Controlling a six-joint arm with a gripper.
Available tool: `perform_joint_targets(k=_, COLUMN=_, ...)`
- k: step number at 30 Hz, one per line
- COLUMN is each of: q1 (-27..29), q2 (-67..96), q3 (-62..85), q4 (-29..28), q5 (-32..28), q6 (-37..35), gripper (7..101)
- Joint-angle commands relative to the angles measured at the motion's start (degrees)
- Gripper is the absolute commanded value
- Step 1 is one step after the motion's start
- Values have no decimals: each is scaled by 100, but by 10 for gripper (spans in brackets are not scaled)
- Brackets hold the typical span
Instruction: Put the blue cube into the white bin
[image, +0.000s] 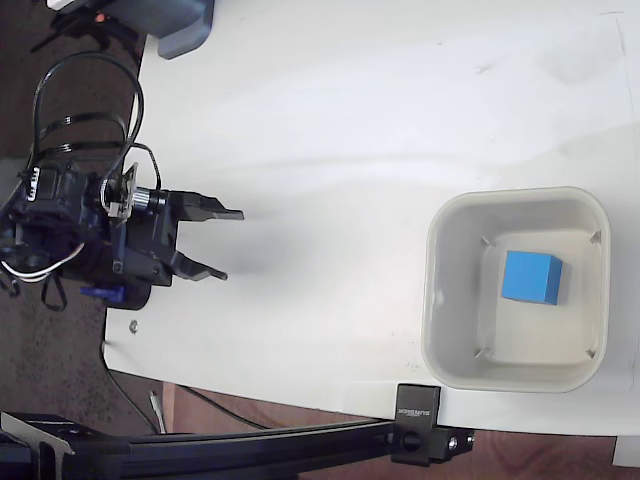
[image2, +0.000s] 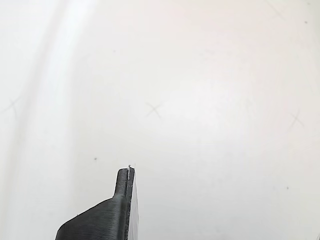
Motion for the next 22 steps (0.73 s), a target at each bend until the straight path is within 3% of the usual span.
perform_joint_targets(k=1, q1=35, q2=141, q3=-141, q4=-35, q5=-26, q6=9, gripper=1003)
perform_joint_targets(k=22, q1=35, q2=141, q3=-141, q4=-35, q5=-26, q6=9, gripper=1003)
